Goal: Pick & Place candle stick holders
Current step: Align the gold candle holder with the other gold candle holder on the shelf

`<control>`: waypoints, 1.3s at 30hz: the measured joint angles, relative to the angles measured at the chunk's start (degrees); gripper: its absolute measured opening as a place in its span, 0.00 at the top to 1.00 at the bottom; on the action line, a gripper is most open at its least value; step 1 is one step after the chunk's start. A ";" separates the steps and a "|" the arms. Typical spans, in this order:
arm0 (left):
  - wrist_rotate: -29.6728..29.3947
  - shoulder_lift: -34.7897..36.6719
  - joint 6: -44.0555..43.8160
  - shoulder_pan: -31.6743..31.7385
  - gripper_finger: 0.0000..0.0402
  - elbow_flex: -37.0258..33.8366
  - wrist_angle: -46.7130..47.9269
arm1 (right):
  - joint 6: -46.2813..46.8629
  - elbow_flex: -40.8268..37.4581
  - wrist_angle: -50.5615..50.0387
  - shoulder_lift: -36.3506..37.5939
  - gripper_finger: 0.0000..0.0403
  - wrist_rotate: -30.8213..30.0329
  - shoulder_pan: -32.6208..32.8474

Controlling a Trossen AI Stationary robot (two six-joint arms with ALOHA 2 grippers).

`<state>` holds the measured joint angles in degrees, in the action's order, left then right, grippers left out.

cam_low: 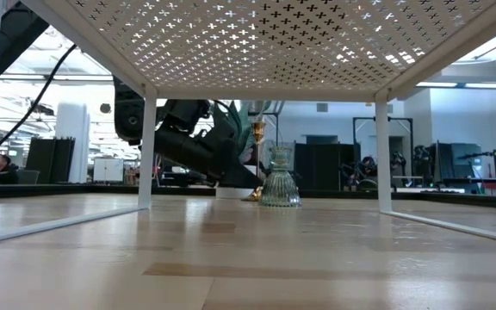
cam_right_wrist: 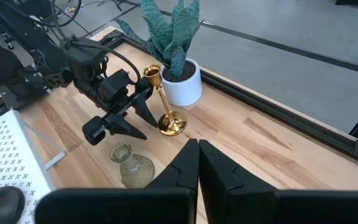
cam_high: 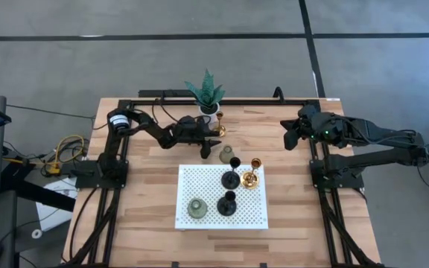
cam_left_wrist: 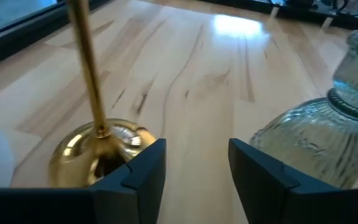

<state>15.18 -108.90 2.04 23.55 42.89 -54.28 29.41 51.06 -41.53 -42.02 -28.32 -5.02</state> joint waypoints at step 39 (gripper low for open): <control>-1.68 3.57 5.18 4.47 0.55 3.29 2.29 | 0.01 -0.01 0.14 -0.02 1.00 0.00 -1.75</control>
<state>13.49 -105.33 7.22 28.02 46.19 -51.99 29.42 51.05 -41.39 -42.04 -28.32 -6.76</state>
